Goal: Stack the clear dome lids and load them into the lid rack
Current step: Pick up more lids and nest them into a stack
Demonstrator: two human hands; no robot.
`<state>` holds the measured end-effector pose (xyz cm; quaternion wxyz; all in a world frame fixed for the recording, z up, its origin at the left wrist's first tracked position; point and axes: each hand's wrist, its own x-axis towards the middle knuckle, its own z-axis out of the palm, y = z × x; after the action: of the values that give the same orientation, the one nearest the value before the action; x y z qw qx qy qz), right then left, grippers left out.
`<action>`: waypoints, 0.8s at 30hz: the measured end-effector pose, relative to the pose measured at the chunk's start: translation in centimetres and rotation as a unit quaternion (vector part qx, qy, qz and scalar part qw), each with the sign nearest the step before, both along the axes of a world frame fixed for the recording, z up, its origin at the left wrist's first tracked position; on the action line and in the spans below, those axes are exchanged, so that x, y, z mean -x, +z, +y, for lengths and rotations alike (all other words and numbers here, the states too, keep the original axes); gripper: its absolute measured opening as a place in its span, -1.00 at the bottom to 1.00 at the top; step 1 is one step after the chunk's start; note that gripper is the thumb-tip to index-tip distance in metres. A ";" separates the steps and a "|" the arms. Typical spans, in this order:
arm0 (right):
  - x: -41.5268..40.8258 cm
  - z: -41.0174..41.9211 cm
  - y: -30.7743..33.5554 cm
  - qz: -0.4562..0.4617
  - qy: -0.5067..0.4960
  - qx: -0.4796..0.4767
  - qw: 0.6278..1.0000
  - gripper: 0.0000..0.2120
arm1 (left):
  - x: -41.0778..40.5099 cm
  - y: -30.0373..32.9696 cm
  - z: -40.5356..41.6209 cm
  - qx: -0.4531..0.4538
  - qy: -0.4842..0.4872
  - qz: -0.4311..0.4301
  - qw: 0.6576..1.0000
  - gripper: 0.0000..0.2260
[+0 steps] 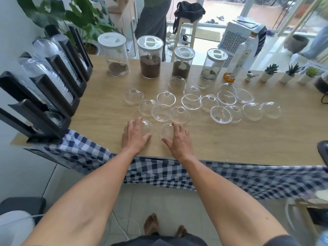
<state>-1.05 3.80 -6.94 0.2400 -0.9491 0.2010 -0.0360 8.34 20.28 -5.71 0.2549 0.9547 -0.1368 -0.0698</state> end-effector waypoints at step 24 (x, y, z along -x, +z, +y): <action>7.2 -16.1 3.7 -0.150 -0.052 -0.091 0.983 -0.30 | 7.0 2.1 -14.1 0.023 -0.089 -0.036 0.995 -0.31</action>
<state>-8.29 -12.34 -3.20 0.3509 -0.8953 0.2140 -0.1718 1.29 6.14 -3.57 0.2646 0.9346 -0.2314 -0.0548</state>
